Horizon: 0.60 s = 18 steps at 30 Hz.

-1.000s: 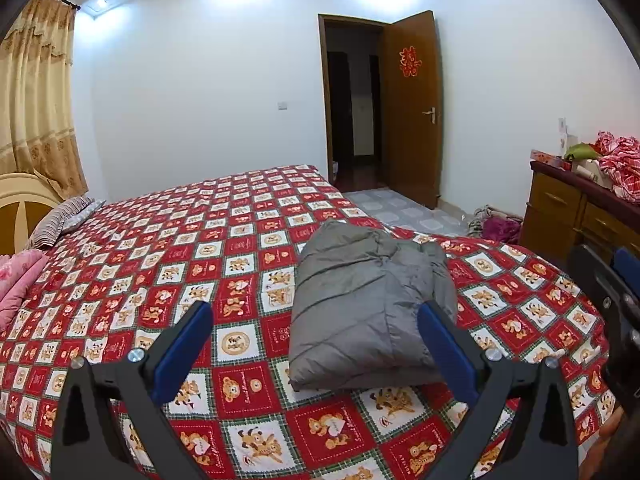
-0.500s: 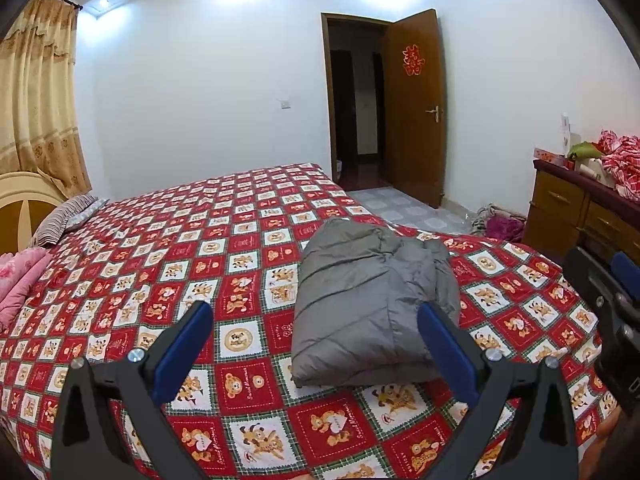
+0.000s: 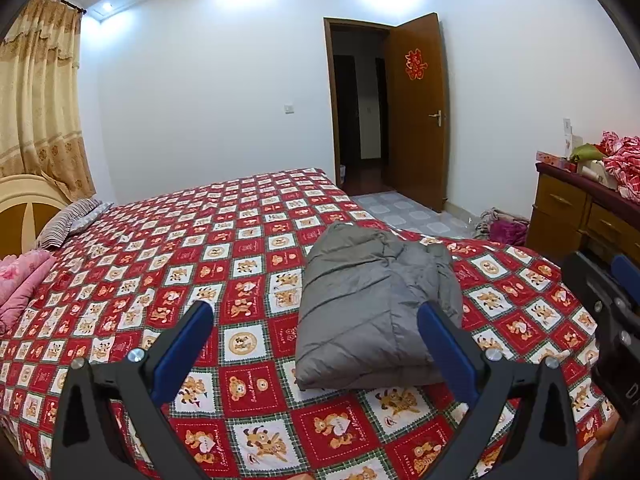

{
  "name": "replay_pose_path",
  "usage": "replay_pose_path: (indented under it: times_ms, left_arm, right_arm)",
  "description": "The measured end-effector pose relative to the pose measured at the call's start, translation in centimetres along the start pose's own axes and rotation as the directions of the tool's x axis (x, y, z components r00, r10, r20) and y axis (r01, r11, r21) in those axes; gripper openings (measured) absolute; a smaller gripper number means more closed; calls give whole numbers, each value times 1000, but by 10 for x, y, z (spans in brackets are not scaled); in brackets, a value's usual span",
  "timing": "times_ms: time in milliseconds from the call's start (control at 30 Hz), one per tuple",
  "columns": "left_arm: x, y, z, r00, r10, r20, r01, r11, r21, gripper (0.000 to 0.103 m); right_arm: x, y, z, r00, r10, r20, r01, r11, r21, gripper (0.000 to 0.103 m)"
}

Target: Fold large clothes

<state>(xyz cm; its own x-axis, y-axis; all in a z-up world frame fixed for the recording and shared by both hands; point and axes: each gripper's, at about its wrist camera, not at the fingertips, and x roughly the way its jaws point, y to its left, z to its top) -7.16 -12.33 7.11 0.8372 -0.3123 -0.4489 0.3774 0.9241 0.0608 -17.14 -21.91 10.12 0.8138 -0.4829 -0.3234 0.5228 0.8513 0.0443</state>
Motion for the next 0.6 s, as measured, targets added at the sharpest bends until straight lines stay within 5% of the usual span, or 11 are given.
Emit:
replay_pose_path:
  times_ms: [600]
  left_arm:
    - [7, 3, 1, 994, 110, 16, -110, 994, 20, 103]
  right_arm:
    - [-1, 1, -1, 1000, -10, 1, 10, 1000, 5, 92]
